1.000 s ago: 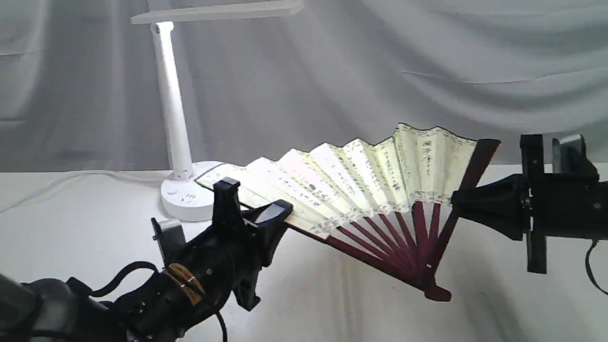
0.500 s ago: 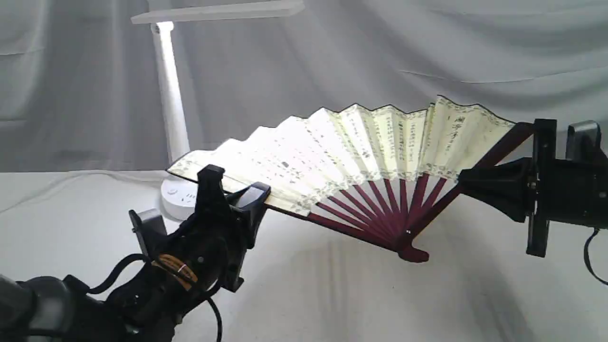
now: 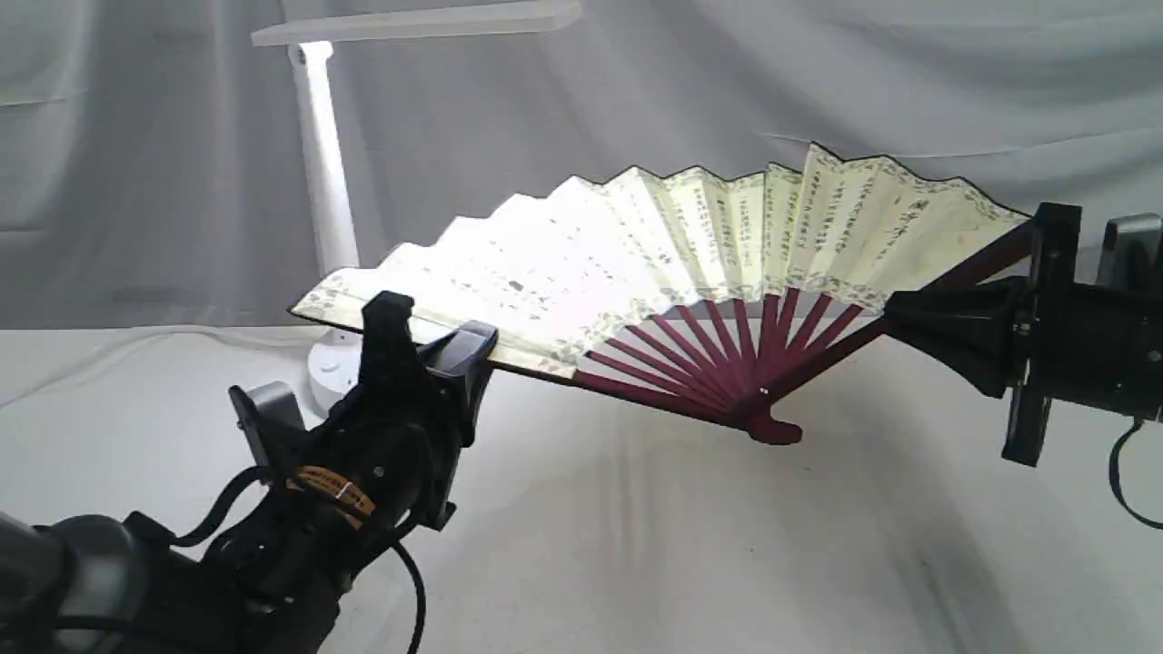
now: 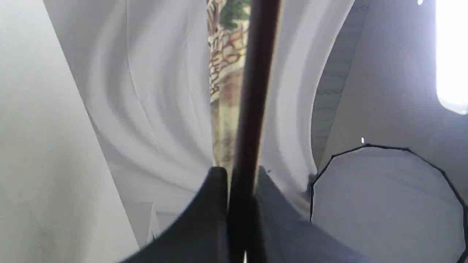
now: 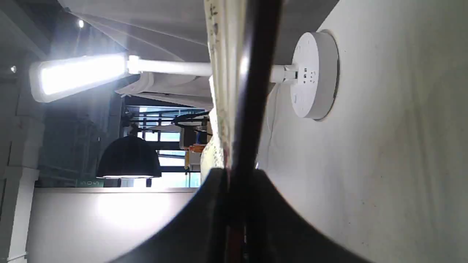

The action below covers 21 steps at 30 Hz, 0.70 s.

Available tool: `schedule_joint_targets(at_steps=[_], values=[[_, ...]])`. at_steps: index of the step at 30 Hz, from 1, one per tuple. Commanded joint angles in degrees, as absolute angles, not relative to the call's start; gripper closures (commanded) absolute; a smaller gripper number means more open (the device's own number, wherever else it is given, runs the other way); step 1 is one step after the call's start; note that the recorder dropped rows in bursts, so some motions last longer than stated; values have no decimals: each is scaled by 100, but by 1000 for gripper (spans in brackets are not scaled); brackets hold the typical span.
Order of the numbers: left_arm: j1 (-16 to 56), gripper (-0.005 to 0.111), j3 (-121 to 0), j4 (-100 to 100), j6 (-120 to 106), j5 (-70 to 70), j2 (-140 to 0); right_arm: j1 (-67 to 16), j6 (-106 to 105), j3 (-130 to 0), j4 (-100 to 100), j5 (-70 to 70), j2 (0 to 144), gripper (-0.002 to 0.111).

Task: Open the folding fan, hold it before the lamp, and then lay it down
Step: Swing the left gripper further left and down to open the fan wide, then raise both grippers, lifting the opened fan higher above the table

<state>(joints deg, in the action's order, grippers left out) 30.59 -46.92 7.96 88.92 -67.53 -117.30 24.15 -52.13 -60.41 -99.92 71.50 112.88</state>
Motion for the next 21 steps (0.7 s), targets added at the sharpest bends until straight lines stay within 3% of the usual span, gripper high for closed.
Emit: schedule_joint_targets(at_steps=[1, 6, 21], values=[[3166, 107, -4735, 1559, 8943, -6996, -11630, 2482, -5406, -6048, -9995, 6996, 11235, 108], [3533, 107, -4763, 2412, 8770, -6996, -11630, 2482, -5406, -6048, -9995, 6952, 11235, 108], [3560, 107, -4833, 2802, 8476, -6996, -11630, 2908, -5406, -6048, -9995, 6639, 11235, 108]])
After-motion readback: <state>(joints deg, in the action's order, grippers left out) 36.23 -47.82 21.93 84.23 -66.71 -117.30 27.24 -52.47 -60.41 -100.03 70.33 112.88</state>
